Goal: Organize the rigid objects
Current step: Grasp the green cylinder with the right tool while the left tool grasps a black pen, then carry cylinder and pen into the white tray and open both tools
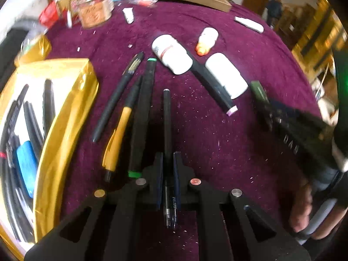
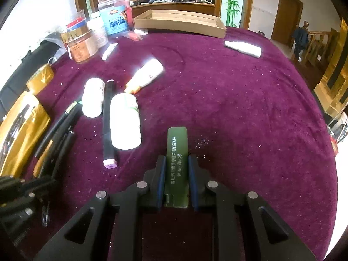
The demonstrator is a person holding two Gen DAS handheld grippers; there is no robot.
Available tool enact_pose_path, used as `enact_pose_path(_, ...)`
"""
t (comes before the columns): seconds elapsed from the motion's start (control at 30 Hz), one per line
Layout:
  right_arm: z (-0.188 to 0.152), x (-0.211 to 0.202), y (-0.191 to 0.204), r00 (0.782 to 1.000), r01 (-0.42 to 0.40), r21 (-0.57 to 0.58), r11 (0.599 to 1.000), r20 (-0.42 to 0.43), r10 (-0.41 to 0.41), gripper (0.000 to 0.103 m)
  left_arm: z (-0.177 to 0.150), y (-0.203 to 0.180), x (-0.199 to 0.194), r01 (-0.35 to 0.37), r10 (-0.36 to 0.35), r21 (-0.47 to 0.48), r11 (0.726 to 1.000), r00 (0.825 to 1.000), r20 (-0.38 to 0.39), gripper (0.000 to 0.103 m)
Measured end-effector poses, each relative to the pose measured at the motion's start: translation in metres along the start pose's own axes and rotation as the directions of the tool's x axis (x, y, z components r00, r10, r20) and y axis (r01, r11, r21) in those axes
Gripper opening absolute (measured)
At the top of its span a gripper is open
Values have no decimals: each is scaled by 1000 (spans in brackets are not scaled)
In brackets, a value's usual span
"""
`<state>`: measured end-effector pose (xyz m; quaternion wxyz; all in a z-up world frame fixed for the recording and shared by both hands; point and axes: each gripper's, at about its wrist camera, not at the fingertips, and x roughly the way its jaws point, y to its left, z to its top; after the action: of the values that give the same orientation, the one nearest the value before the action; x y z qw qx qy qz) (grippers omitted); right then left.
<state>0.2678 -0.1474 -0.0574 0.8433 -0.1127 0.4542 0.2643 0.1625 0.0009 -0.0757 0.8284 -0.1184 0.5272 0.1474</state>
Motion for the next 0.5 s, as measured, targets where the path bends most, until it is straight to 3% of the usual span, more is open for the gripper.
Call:
enact_pose_path(0.23,1,-17,-14,986,-151,80,985,88,143,17,2,6,1,12,-12,-7,1000,999,46,7)
enact_pose_path(0.37,1,-26,-11,974,-191,72,979,137,180,17,-1,6,0,29,-27,-30,999,997,68,7)
enact_pose_path(0.5,2,-31,-8,969,-194,57,979,168,182,17,-2,17,-2,113,-111,-59,992,993,40,6)
